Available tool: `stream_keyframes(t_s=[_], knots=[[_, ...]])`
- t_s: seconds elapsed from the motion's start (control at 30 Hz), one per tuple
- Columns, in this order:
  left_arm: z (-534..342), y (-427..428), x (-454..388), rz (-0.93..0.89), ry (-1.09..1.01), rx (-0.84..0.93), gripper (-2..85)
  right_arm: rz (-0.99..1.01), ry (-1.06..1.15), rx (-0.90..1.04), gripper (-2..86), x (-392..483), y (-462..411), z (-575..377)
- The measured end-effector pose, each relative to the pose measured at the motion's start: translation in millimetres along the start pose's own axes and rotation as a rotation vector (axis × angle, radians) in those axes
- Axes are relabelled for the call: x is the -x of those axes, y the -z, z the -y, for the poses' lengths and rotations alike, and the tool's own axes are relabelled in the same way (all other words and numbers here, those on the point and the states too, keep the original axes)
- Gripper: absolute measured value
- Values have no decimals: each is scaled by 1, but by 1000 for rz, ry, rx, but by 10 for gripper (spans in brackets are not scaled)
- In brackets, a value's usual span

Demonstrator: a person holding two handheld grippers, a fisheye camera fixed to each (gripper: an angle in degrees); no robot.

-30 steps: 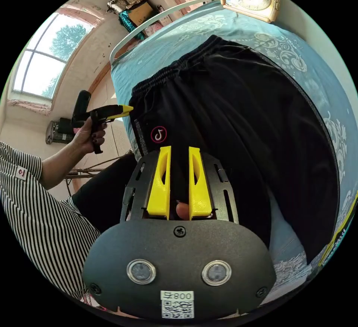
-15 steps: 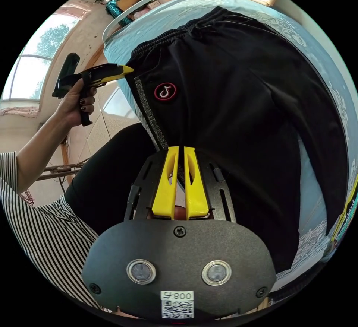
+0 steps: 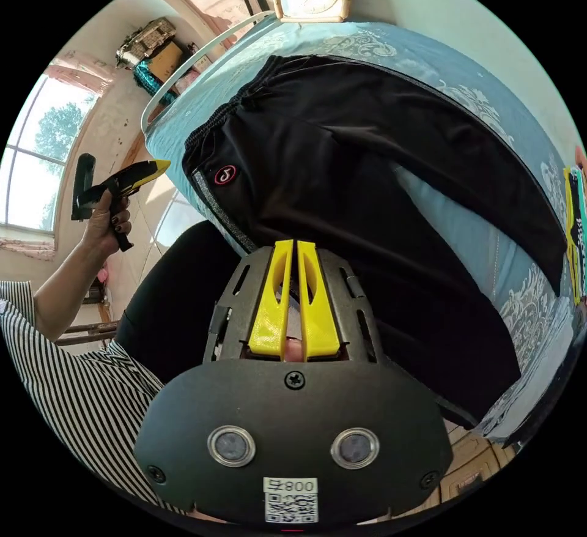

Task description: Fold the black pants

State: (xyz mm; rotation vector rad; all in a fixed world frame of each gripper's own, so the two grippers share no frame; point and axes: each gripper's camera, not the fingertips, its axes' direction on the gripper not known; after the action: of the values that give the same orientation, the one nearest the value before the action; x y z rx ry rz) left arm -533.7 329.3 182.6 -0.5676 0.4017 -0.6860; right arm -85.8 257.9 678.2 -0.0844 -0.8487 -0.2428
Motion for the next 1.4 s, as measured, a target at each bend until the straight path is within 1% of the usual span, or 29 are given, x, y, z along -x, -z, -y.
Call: stream_keyframes(t_s=[0.13, 0.17, 0.27, 0.37, 0.47, 0.67, 0.77, 0.9, 1.0, 1.13, 1.3, 1.4], knots=[[18, -68, -74, -57, -152, 193, 16, -66, -156, 42, 6, -44, 28, -56], [21, -76, -83, -55, -164, 211, 16, -75, -170, 52, 6, -48, 31, -63], [33, -115, -125, -18, -222, 296, 9, -84, -222, 114, 4, -62, 39, -93], [42, -148, -157, 78, -268, 419, 5, -11, -239, 94, 3, -64, 59, -118], [52, -157, -183, 89, -287, 437, 3, 11, -232, 88, 2, -60, 81, -141], [84, -176, -264, 61, -394, 381, 2, 73, -235, 78, 2, -61, 125, -174], [103, -209, -313, 78, -473, 399, 2, 87, -221, 76, 2, -58, 148, -191], [127, -269, -367, 161, -549, 474, 2, 103, -204, 80, 2, -51, 178, -214], [142, -299, -392, 198, -566, 513, 2, 99, -194, 83, 2, -46, 200, -228], [167, -317, -425, 224, -552, 468, 2, 71, -169, 84, 3, -33, 232, -248], [180, -335, -458, 221, -554, 489, 2, 16, -131, 92, 3, -15, 267, -268], [181, -338, -477, 232, -554, 470, 2, 34, -138, 88, 3, -10, 292, -283]])
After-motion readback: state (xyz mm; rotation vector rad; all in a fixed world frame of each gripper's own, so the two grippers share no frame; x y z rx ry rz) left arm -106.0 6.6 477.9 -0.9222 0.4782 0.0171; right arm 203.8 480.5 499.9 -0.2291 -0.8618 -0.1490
